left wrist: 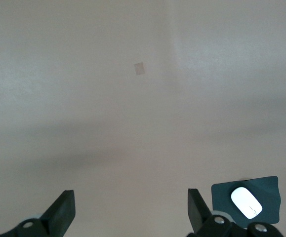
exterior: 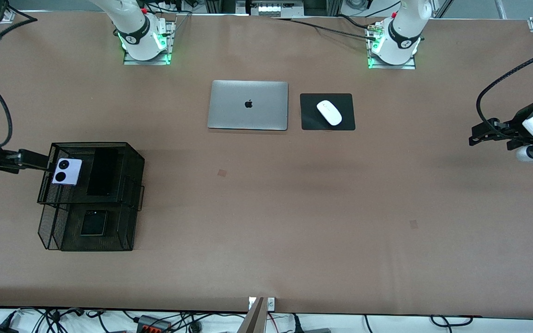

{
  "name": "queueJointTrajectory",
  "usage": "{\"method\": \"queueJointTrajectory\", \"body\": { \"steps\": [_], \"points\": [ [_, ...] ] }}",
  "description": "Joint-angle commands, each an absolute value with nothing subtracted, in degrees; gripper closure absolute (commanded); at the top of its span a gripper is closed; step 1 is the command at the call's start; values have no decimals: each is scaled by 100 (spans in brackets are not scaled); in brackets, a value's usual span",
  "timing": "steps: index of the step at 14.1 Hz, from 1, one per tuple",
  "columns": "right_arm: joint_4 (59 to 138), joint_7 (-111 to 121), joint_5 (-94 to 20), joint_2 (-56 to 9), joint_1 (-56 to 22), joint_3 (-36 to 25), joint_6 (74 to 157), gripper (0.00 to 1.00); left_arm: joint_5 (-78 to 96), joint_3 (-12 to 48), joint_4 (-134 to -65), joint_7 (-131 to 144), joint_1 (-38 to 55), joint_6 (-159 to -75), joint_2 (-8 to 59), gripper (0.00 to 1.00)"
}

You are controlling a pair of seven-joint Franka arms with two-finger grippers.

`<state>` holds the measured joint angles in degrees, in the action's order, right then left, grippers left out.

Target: Place phones with both arms

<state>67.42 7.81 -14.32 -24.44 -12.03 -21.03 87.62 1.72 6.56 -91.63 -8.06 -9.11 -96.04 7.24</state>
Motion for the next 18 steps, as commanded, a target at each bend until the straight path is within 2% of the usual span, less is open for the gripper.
{"method": "queueJointTrajectory", "body": {
  "steps": [1,2,4,5,10,15,18],
  "points": [
    [6969,250,-1267,-2066,-1187,-1996,8736,0,202,686,-9185,-923,-940,-9589,677,0],
    [7013,-145,-1135,-1987,-986,-1725,8710,0,202,694,-9167,-932,-932,-9528,677,0],
    [7057,-308,-513,-1794,-215,-690,8684,0,202,686,-9149,-940,-932,-9448,677,0],
    [7145,-299,-423,-1767,50,-433,8710,0,202,686,-9149,-940,-932,-9440,677,0],
    [7619,-27,-62,-1469,97,-360,8807,0,202,686,-9149,-940,-932,-9413,677,0],
    [9375,220,-35,-398,70,-352,9895,0,202,703,-9132,-932,-932,-9387,677,0],
    [9580,281,17,-168,70,-360,9862,0,202,712,-9106,-932,-923,-9378,677,0]
  ]
}}
